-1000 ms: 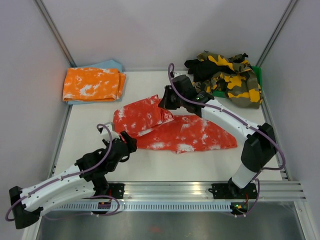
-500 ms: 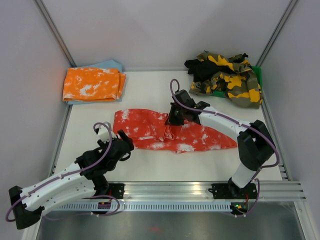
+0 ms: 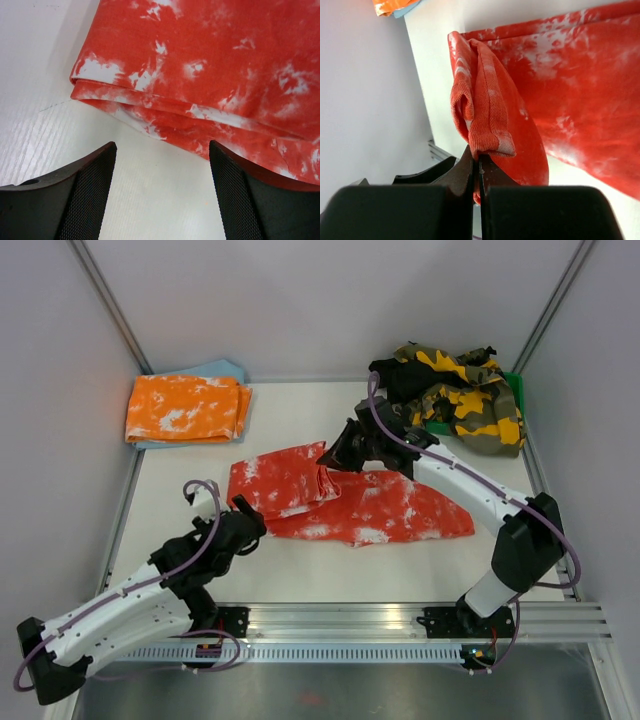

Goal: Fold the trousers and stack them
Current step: Fold the trousers

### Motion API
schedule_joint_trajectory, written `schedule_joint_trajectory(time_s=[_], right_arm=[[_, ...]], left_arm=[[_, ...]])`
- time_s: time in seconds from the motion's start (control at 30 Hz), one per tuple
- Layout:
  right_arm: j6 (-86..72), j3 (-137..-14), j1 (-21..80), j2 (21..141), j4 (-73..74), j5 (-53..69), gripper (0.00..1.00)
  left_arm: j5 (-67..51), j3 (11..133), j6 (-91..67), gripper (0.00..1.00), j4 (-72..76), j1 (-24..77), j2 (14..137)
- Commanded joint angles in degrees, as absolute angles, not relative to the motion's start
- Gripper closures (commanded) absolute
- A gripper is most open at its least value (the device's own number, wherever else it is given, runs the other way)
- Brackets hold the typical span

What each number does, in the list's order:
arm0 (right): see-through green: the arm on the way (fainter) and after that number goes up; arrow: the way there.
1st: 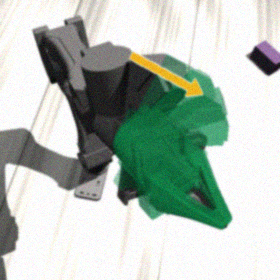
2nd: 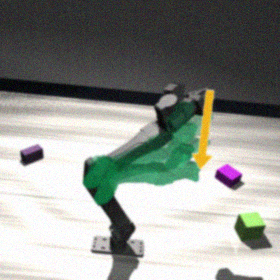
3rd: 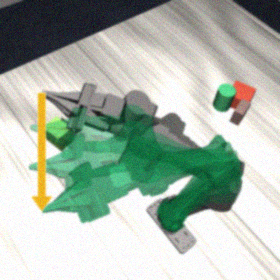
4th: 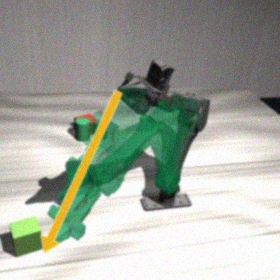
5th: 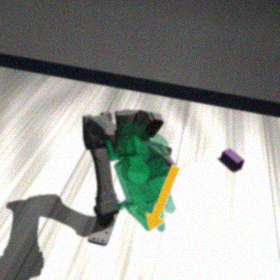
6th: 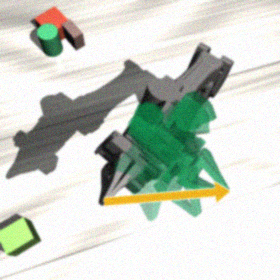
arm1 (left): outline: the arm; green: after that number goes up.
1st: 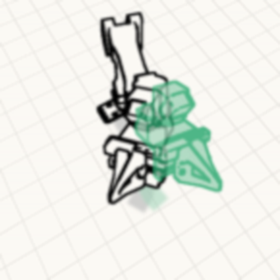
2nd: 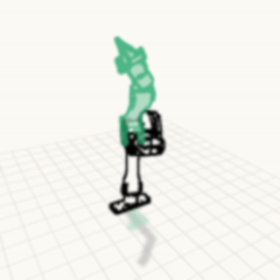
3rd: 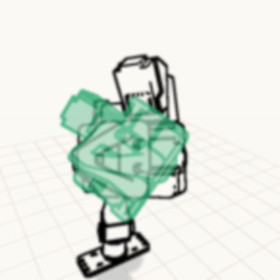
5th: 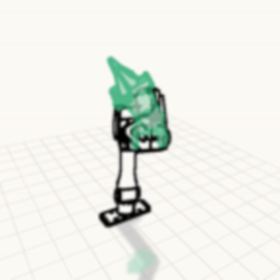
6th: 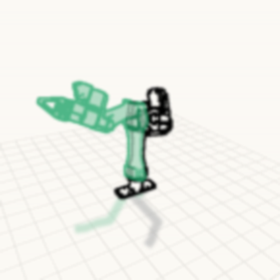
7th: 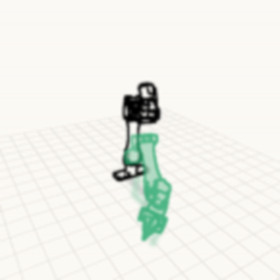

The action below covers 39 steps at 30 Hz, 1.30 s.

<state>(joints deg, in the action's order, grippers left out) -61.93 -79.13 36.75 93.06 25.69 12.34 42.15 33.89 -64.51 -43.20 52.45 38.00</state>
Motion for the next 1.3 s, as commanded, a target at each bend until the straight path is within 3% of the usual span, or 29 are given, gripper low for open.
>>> schedule_joint_trajectory(time_s=[0.0, 0.3, 0.6, 0.73, 0.77, 0.83, 0.87, 1.0, 1.17, 1.27], right_arm=[[-70.39, -74.99, 36.65, 89.48, 23.73, 14.24, 1.0], [-67.7, -65.84, 36.56, 89.47, 22.41, 10.29, 1.0], [-52.48, -71.1, 35.68, 99.92, 28.28, 7.31, 1.0], [-49.32, -67.77, 35.68, 99.76, 28.91, 2.56, 0.98], [-48.18, -67.68, 35.68, 99.76, 29.44, 1.42, 0.93], [-46.24, -68.9, 35.6, 99.93, 31.81, -1.66, 0.73], [-43.45, -69.78, 35.6, 100.02, 33.82, -2.45, 0.52], [-36.93, -76.36, 35.6, 100.37, 40.05, -8.33, 0.19], [-32.87, -84.28, 35.6, 98.44, 44.47, -10.46, 0.15], [-33.39, -83.59, 36.03, 96.25, 42.99, -4.24, 0.2]], left_arm=[[39.73, 37.7, -62.85, 0.2, -43.07, 50.1, 38.49], [32.52, 37.8, -59.33, 0.2, -41.22, 43.95, 40.25], [31.38, 37.53, -58.62, 0.2, -40.43, 42.98, 39.81], [31.38, 37.79, -58.45, 0.2, -40.43, 42.63, 40.08], [31.38, 37.79, -58.27, 0.2, -40.08, 42.45, 40.17], [30.94, 37.79, -57.84, 0.2, -39.64, 42.28, 40.78], [30.85, 37.97, -57.75, 0.2, -39.29, 42.19, 41.13], [29.71, 38.14, -57.04, 0.19, -37.89, 41.49, 43.33], [27.34, 37.97, -56.87, 0.14, -36.65, 38.68, 47.02], [23.83, 37.36, -56.34, 0.09, -35.95, 33.94, 49.12]])
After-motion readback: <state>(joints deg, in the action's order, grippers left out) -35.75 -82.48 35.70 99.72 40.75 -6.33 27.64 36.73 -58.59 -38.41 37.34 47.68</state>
